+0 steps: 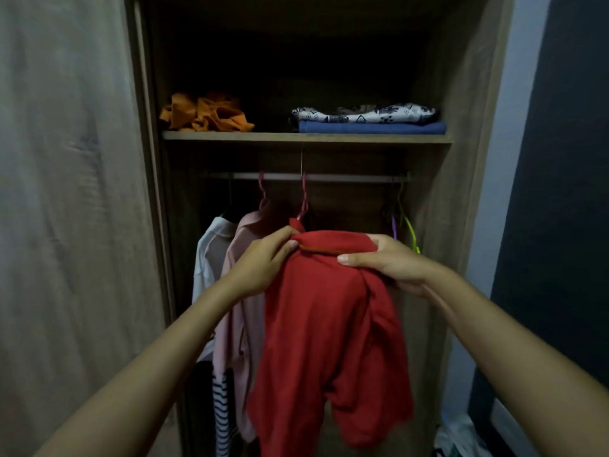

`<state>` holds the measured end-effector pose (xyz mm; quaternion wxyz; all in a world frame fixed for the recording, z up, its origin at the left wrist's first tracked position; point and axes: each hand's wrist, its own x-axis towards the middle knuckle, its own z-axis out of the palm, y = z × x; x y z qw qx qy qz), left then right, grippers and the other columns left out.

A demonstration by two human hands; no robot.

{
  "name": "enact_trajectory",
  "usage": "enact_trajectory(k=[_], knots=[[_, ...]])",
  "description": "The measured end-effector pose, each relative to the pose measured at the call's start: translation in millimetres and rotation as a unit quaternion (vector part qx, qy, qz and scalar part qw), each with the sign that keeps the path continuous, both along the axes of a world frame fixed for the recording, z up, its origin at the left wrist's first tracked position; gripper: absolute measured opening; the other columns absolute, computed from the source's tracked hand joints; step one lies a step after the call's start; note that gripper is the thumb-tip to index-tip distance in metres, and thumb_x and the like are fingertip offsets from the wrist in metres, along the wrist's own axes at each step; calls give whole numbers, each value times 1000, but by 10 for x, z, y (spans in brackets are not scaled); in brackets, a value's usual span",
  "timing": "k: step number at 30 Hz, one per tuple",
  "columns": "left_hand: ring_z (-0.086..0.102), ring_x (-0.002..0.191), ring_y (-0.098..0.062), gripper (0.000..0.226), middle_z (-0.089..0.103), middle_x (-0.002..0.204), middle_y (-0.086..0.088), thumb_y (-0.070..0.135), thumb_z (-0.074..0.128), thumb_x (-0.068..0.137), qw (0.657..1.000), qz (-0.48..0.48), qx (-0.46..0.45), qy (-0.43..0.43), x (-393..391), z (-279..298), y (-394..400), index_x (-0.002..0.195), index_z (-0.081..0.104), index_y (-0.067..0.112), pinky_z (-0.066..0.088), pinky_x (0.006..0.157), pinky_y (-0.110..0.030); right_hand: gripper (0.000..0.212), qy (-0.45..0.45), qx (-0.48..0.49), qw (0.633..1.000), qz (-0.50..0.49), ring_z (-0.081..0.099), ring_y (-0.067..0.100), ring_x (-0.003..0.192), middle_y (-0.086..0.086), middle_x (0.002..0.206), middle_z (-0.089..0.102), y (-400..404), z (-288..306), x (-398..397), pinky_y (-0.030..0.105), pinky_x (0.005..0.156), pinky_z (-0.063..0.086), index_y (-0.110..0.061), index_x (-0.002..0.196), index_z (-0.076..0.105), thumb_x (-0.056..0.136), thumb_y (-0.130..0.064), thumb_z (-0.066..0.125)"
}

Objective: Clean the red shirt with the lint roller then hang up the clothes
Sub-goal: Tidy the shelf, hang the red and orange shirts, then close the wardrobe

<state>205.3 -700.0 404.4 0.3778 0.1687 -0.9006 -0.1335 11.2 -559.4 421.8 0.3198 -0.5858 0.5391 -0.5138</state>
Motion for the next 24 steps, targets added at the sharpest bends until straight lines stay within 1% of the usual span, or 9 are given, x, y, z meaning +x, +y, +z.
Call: enact_trajectory(k=[4,6,8,10,12,15,17,20,24], knots=[[57,95,-20,31,65,97,1,41,35,92,1000,10,-13,-12,-59,-32,-203,107,57,26,42,92,-39,29,-18,78,991,107,67,12,85,1,101,72,-10,4,82,25,74,53,-20,109,70,80,-18,74],[50,99,-18,37,60,103,2,48,34,88,998,37,-38,26,-48,19,-290,108,60,31,35,95,-31,30,-73,112,974,180,67,11,81,1,98,71,-55,3,103,26,72,53,-23,106,72,80,-37,73],[48,101,-13,32,54,106,-3,42,44,87,998,10,-7,62,-5,129,-348,109,64,30,34,96,-22,36,-150,150,951,223,68,17,86,4,101,70,-121,33,95,34,79,54,-20,105,71,87,-48,57],[56,98,-11,22,60,103,-5,32,49,92,994,-80,55,47,50,229,-343,106,65,27,43,94,-24,37,-178,148,954,188,67,19,85,5,99,69,-233,37,97,38,78,53,-17,102,71,93,-41,44],[59,88,-11,18,65,96,-7,15,48,98,979,-159,124,30,94,275,-309,105,64,13,46,82,-22,28,-117,98,985,81,66,10,81,1,100,67,-371,19,147,32,72,54,-16,105,68,98,-26,43],[56,80,-7,16,62,89,-1,11,45,99,957,-204,207,26,159,272,-288,103,60,8,47,71,-18,30,8,16,999,-36,57,2,112,-7,131,56,-593,-20,207,33,88,53,-31,120,61,93,-19,60],[55,80,-4,15,62,88,7,16,46,99,942,-225,250,20,192,264,-318,100,60,11,45,71,-18,42,-4,9,1000,-13,49,4,124,-12,140,48,-691,-3,281,31,95,46,-42,126,55,89,-24,66],[58,90,-14,13,64,95,-1,12,50,96,936,-223,271,21,230,289,-432,101,62,9,46,81,-27,37,0,42,999,27,59,9,115,-6,128,62,-862,36,320,30,94,46,-38,121,63,86,-30,70],[50,101,-30,21,64,103,-15,15,50,88,895,-213,393,2,261,312,-642,98,69,13,37,91,-38,16,75,-3,997,-34,63,15,87,5,94,70,-1000,63,337,29,82,45,-19,97,73,82,-25,75]])
